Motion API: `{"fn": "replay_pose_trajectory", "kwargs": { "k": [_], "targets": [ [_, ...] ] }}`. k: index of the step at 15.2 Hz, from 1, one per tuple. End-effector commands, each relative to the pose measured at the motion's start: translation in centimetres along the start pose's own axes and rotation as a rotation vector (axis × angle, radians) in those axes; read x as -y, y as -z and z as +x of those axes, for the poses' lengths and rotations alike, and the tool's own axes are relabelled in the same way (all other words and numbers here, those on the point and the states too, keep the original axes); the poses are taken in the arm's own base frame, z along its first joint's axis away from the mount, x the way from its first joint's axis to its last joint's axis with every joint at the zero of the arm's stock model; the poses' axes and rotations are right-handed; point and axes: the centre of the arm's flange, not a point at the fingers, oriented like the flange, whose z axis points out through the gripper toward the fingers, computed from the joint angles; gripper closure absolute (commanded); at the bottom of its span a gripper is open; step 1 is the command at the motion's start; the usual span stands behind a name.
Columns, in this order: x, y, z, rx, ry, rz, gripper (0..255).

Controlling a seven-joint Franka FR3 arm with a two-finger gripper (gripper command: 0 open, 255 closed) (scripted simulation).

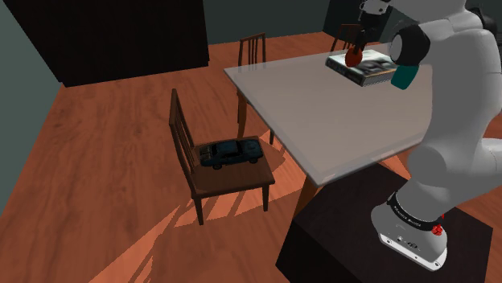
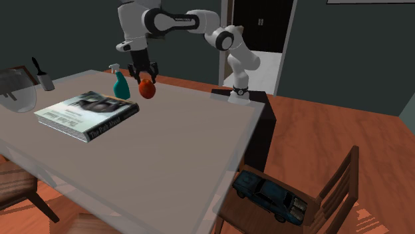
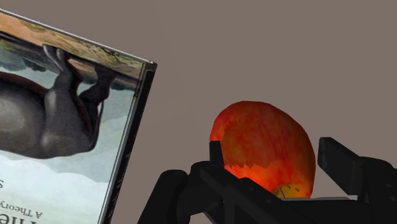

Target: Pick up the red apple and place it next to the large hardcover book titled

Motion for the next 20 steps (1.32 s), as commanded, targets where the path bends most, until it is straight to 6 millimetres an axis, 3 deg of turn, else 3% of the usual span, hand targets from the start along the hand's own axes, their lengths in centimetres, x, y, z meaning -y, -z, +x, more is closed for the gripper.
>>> {"fn": "replay_pose_trajectory", "kwargs": {
  "k": [1, 20],
  "targets": [
    [-2.4, -0.5, -0.7, 0.000, 0.002, 0.002, 255],
    [-3.0, -10.5, -0.7, 0.000, 0.002, 0.002, 255]
  ]
}}
